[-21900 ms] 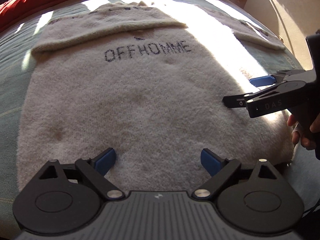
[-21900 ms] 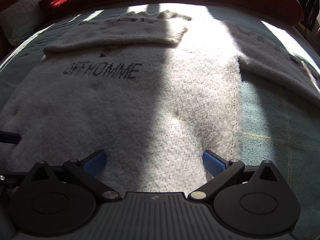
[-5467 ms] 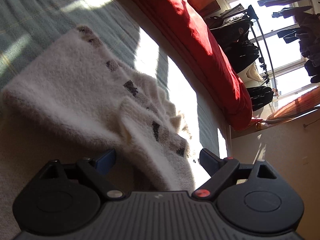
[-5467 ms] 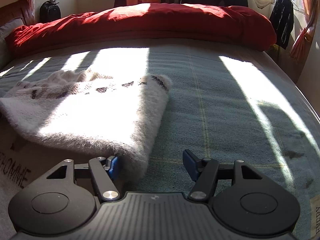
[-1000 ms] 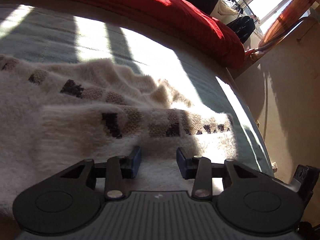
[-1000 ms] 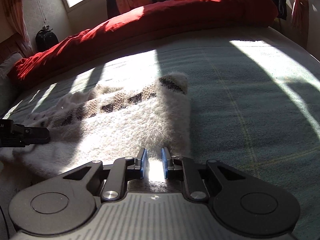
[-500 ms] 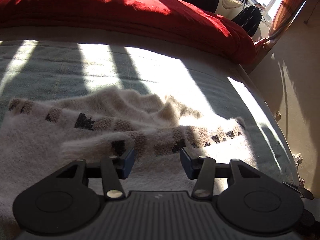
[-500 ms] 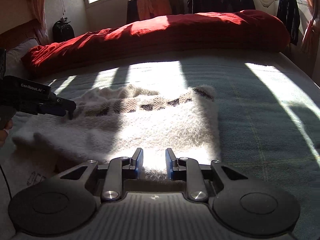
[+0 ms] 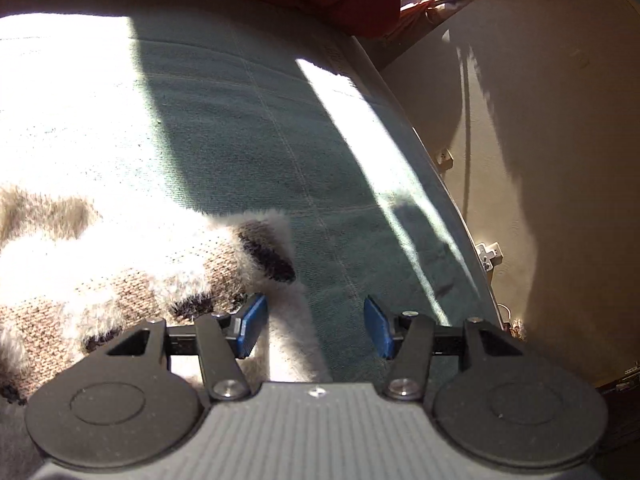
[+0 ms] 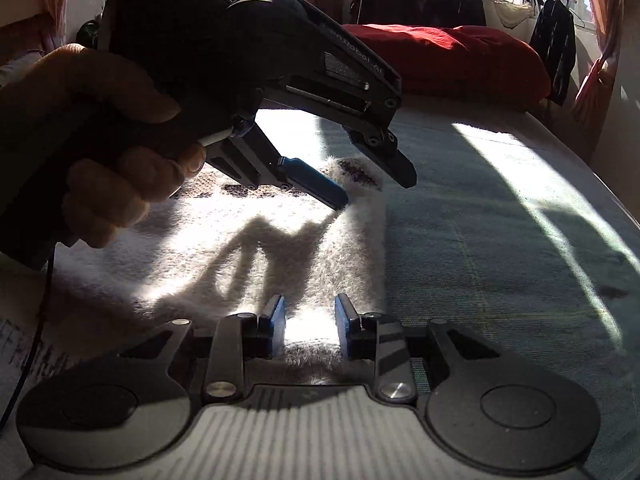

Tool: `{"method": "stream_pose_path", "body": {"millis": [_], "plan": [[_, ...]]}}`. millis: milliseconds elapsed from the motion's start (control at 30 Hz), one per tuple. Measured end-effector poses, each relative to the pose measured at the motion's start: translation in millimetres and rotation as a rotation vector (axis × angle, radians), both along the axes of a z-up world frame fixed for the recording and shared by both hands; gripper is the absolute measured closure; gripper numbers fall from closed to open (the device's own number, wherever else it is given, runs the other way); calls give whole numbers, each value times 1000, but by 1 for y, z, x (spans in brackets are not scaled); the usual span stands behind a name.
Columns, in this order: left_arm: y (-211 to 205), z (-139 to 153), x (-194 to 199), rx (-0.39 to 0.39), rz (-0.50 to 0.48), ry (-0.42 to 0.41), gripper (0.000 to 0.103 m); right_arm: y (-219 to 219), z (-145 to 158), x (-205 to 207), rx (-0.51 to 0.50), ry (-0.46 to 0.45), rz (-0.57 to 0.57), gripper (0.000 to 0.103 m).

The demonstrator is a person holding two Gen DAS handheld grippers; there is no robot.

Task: Fold clothes
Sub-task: 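Lower the held side onto the sweater body and open the left gripper, then move both open grippers over the sweater body toward its hem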

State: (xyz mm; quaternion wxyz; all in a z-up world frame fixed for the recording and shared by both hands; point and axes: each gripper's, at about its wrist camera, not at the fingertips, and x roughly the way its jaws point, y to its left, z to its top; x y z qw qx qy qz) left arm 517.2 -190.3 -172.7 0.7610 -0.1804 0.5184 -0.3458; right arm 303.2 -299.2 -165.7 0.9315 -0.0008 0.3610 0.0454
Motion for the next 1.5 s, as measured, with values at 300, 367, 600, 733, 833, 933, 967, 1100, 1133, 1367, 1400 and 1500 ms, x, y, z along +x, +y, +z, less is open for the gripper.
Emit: {"method": "stream_pose_path", "body": {"millis": [300,367,600,733,833,933,967,1100,1133,1367,1400,1500], "plan": [[-4,14,5,24,32,-37,50,-6,-3,0,46,-9,0,70],[-3,24,-6,4,2,-59,48,-7,-3,0,51,-10,2,70],[-6,14,-21,93,-4,-15,45,-6,1,4,72,9,29,54],[15,58,-39,113,24,-67,45,-16,24,-2,106,10,37,48],[38,101,-62,162,40,-121,45,-27,51,-13,122,-6,-4,46],[63,144,-93,232,49,-179,43,-38,77,-28,162,-19,-29,42],[71,156,-104,255,51,-196,42,-41,85,-34,177,-24,-32,40],[105,193,-152,328,59,-260,34,-42,110,-60,225,-19,3,34],[115,199,-165,341,62,-273,33,-41,116,-66,237,-16,14,30],[173,157,-244,460,77,-290,24,-31,94,-95,310,125,89,19],[177,140,-254,486,78,-285,24,-29,87,-96,312,148,94,19],[186,88,-282,571,82,-277,24,-20,67,-95,316,190,101,19]]}}
